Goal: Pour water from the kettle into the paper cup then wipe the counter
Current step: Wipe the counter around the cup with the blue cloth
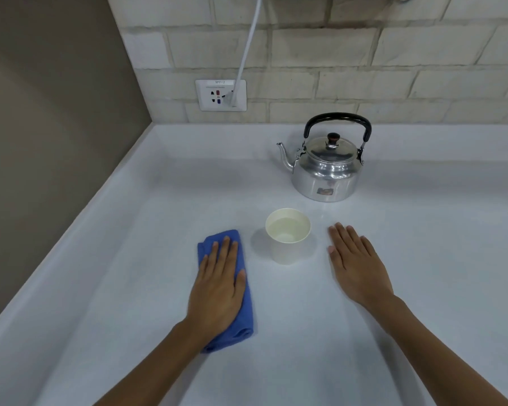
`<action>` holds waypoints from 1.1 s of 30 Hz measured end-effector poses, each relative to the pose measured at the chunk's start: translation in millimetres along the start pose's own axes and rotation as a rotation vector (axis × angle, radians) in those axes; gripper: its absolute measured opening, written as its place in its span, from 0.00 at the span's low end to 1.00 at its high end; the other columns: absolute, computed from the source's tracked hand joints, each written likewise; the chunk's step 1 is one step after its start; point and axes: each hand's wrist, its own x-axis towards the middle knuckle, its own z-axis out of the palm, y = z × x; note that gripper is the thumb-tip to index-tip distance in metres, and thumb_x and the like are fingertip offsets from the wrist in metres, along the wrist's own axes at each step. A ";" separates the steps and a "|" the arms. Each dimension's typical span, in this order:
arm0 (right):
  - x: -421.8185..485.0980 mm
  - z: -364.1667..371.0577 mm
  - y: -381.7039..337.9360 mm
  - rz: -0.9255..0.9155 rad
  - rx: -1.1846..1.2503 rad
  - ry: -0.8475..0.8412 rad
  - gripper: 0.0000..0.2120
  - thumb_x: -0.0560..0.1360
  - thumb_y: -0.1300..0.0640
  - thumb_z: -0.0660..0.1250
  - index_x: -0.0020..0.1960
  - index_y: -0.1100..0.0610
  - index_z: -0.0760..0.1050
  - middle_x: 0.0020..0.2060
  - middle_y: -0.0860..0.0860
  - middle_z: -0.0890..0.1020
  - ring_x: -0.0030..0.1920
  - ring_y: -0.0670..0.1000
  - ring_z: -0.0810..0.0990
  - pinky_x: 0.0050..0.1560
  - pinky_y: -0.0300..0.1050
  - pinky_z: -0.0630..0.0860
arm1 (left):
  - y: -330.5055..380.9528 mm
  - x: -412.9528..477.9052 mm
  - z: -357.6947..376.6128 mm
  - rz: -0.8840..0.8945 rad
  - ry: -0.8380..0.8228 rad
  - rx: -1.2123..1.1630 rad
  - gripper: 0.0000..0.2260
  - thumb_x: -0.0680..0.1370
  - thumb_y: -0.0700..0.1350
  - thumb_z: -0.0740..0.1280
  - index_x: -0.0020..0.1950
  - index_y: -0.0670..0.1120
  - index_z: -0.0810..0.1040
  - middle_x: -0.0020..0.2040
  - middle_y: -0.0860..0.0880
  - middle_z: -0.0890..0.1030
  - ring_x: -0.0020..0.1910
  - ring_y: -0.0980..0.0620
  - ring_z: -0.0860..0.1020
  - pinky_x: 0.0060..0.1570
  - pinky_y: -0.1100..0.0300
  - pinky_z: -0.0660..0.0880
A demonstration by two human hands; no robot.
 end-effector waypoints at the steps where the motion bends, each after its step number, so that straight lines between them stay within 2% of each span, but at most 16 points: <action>1: -0.2 0.0 -0.5 0.003 -0.006 -0.001 0.23 0.80 0.50 0.44 0.74 0.53 0.47 0.75 0.49 0.52 0.75 0.49 0.48 0.74 0.47 0.47 | -4.4 8.7 -1.2 -0.037 0.007 0.027 0.25 0.81 0.51 0.46 0.70 0.51 0.34 0.73 0.52 0.35 0.73 0.53 0.36 0.71 0.58 0.35; 4: 0.1 -0.5 -2.6 0.015 -0.029 0.002 0.23 0.80 0.50 0.44 0.74 0.53 0.46 0.75 0.48 0.51 0.75 0.48 0.47 0.74 0.46 0.45 | -13.5 53.4 -2.6 -0.150 -0.006 0.123 0.25 0.81 0.50 0.47 0.74 0.45 0.40 0.76 0.43 0.40 0.75 0.45 0.38 0.72 0.51 0.38; 7: 0.1 -1.1 -3.9 0.021 -0.039 0.000 0.23 0.80 0.51 0.44 0.74 0.53 0.45 0.75 0.48 0.51 0.75 0.48 0.46 0.74 0.46 0.44 | -11.4 105.2 -1.6 -0.110 -0.056 0.095 0.23 0.82 0.47 0.47 0.74 0.41 0.46 0.76 0.40 0.44 0.75 0.42 0.42 0.73 0.51 0.39; 13: 1.3 -3.3 -4.6 0.015 0.002 -0.007 0.23 0.80 0.51 0.44 0.74 0.51 0.45 0.75 0.46 0.50 0.74 0.46 0.45 0.73 0.44 0.42 | 14.0 154.0 1.9 0.215 -0.285 -0.184 0.20 0.82 0.45 0.48 0.75 0.45 0.51 0.77 0.48 0.48 0.75 0.53 0.44 0.72 0.61 0.40; 15: 1.0 -4.1 -3.6 0.011 0.018 -0.005 0.23 0.80 0.51 0.44 0.74 0.51 0.45 0.75 0.45 0.50 0.74 0.45 0.45 0.73 0.43 0.42 | 14.9 150.8 -2.9 0.307 -0.406 -0.283 0.20 0.82 0.46 0.49 0.75 0.49 0.52 0.77 0.52 0.50 0.75 0.58 0.46 0.70 0.70 0.42; 17: 0.8 -4.5 -2.7 0.010 0.035 -0.002 0.23 0.80 0.50 0.44 0.74 0.50 0.45 0.75 0.44 0.50 0.74 0.43 0.43 0.73 0.42 0.41 | 12.9 141.6 -11.3 0.306 -0.520 -0.524 0.19 0.82 0.51 0.50 0.74 0.55 0.57 0.73 0.58 0.59 0.73 0.58 0.55 0.68 0.74 0.51; 18: 0.8 -4.4 -2.7 0.012 0.042 -0.001 0.23 0.80 0.50 0.44 0.74 0.49 0.44 0.74 0.43 0.49 0.73 0.42 0.42 0.73 0.42 0.40 | 10.4 137.6 -14.9 0.303 -0.549 -0.611 0.18 0.81 0.55 0.50 0.72 0.57 0.60 0.70 0.60 0.64 0.70 0.58 0.62 0.66 0.71 0.57; 19: 0.8 -4.1 -2.8 0.015 0.045 0.000 0.23 0.80 0.50 0.43 0.74 0.49 0.44 0.74 0.42 0.48 0.73 0.41 0.42 0.73 0.41 0.40 | 6.4 135.8 -17.1 0.324 -0.564 -0.618 0.18 0.81 0.57 0.50 0.71 0.61 0.60 0.68 0.63 0.65 0.68 0.60 0.64 0.66 0.70 0.60; 21: 0.7 -3.0 -3.8 0.020 0.046 0.003 0.23 0.80 0.50 0.43 0.74 0.49 0.43 0.73 0.41 0.47 0.72 0.41 0.41 0.73 0.41 0.40 | -2.7 137.8 -16.5 0.420 -0.557 -0.435 0.19 0.80 0.57 0.50 0.71 0.65 0.55 0.70 0.68 0.60 0.70 0.65 0.58 0.69 0.69 0.55; 24: 0.8 -3.1 -5.3 0.024 0.039 0.011 0.23 0.80 0.51 0.44 0.73 0.50 0.43 0.73 0.41 0.46 0.72 0.42 0.41 0.73 0.42 0.40 | -8.7 155.8 -6.4 0.586 -0.433 -0.169 0.20 0.81 0.51 0.49 0.74 0.58 0.52 0.75 0.63 0.51 0.72 0.67 0.46 0.72 0.67 0.46; 25: 0.8 -3.3 -5.8 0.026 0.039 0.015 0.23 0.80 0.51 0.44 0.74 0.50 0.44 0.73 0.42 0.47 0.73 0.42 0.41 0.73 0.42 0.40 | -6.7 163.2 -1.6 0.582 -0.383 -0.132 0.20 0.82 0.49 0.49 0.74 0.55 0.52 0.75 0.61 0.50 0.72 0.66 0.44 0.72 0.66 0.45; 29: -0.2 -4.7 -7.4 0.031 0.044 0.010 0.23 0.80 0.51 0.45 0.72 0.49 0.41 0.73 0.41 0.46 0.73 0.42 0.41 0.73 0.41 0.39 | -1.0 197.5 14.2 0.376 -0.222 -0.118 0.20 0.82 0.45 0.49 0.74 0.48 0.55 0.77 0.50 0.53 0.75 0.55 0.48 0.73 0.59 0.46; 33: 0.0 -5.1 -7.3 0.034 0.044 -0.012 0.24 0.80 0.50 0.43 0.72 0.48 0.38 0.73 0.40 0.43 0.73 0.42 0.39 0.73 0.42 0.38 | -3.1 229.0 21.3 0.231 -0.186 -0.067 0.20 0.82 0.45 0.48 0.74 0.45 0.54 0.77 0.48 0.52 0.75 0.51 0.48 0.73 0.56 0.45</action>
